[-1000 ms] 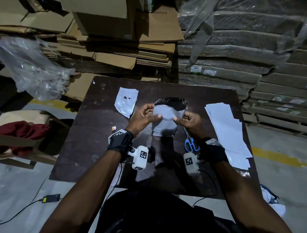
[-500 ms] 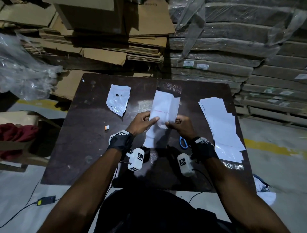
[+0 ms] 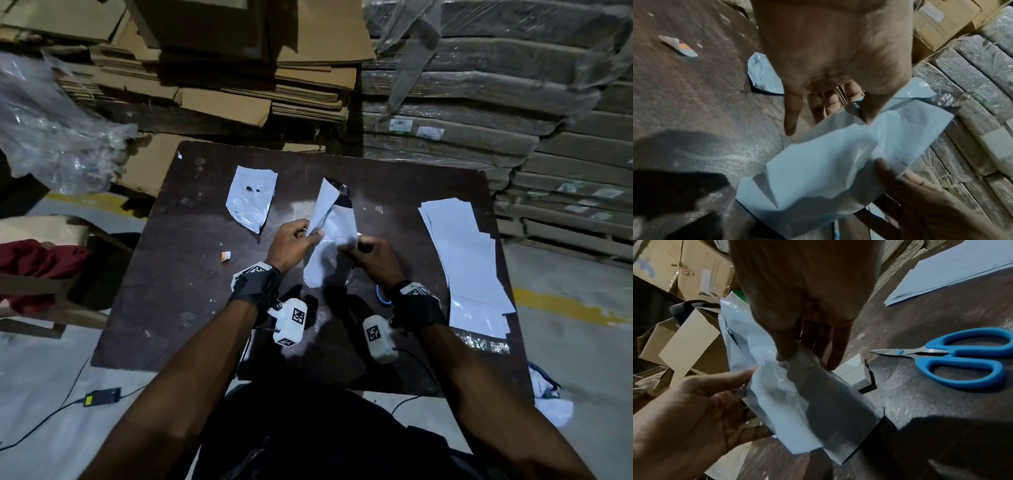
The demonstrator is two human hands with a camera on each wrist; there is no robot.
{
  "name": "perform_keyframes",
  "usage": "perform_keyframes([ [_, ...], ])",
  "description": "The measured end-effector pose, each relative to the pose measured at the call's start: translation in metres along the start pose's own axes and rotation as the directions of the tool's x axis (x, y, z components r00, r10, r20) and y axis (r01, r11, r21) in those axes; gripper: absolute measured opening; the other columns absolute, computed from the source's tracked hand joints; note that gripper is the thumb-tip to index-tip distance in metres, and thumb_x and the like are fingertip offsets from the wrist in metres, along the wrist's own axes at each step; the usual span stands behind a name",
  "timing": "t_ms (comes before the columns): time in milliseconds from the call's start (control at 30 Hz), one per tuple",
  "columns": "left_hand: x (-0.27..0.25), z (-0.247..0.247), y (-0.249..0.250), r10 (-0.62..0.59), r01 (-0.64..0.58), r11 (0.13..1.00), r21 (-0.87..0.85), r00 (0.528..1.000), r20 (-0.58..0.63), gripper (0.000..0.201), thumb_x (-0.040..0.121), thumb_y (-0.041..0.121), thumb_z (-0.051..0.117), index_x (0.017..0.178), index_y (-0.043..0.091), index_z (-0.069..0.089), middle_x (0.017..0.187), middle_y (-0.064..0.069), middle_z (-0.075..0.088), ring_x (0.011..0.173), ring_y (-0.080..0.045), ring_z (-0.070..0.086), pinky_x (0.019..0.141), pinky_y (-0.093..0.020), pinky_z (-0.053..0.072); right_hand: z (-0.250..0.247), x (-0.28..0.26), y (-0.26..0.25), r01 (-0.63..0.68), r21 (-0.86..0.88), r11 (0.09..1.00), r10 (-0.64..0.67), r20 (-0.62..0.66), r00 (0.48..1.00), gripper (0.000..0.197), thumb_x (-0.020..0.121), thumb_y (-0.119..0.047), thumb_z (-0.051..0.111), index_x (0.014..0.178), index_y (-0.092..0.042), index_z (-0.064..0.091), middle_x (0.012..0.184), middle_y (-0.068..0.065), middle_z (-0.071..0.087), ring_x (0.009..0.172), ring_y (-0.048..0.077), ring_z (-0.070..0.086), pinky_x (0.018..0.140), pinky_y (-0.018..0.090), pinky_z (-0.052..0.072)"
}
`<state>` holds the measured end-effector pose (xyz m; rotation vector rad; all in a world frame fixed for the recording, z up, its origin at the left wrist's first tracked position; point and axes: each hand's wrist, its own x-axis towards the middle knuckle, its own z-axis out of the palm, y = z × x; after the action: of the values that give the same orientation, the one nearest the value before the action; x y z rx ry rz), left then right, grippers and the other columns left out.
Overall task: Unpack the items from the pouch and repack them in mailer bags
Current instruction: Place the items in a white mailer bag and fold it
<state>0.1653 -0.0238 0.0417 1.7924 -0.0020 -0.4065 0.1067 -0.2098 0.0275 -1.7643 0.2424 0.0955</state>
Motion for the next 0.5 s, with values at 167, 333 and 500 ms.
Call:
perform_keyframes([
  [167, 0.002, 0.000, -0.003, 0.081, -0.083, 0.996, -0.044, 0.996, -0.043, 0.020, 0.088, 0.019, 0.071, 0.084, 0.000, 0.069, 0.069, -0.006, 0.058, 0.062, -0.015, 0.049, 0.062, -0.031, 0.044, 0.000, 0.001, -0.005, 0.003, 0.012, 1.000, -0.002, -0.027, 1.000, 0.031, 0.081, -0.019, 0.078, 0.067, 0.003, 0.062, 0.062, 0.007, 0.056, 0.061, 0.013, 0.046, 0.055, 0.032, 0.040],
  [333, 0.006, -0.003, -0.005, -0.005, 0.005, 0.987, -0.161, 1.000, 0.000, 0.025, 0.088, 0.024, 0.072, 0.087, 0.000, 0.069, 0.079, -0.007, 0.057, 0.075, -0.017, 0.048, 0.069, -0.036, 0.043, -0.004, 0.005, -0.009, 0.005, 0.010, 1.000, -0.005, -0.075, 0.997, 0.037, 0.080, -0.011, 0.078, 0.053, -0.021, 0.055, 0.049, -0.011, 0.053, 0.048, 0.002, 0.044, 0.049, 0.019, 0.040],
  [500, 0.003, -0.008, -0.007, -0.012, 0.029, 0.988, -0.153, 0.993, 0.114, 0.017, 0.087, 0.022, 0.073, 0.097, 0.009, 0.074, 0.079, -0.005, 0.065, 0.071, -0.015, 0.054, 0.067, -0.025, 0.042, -0.007, 0.010, -0.002, -0.024, 0.125, 0.992, 0.040, -0.131, 0.991, 0.025, 0.082, -0.019, 0.077, 0.061, -0.016, 0.063, 0.058, -0.001, 0.057, 0.061, 0.014, 0.050, 0.061, 0.036, 0.045],
])
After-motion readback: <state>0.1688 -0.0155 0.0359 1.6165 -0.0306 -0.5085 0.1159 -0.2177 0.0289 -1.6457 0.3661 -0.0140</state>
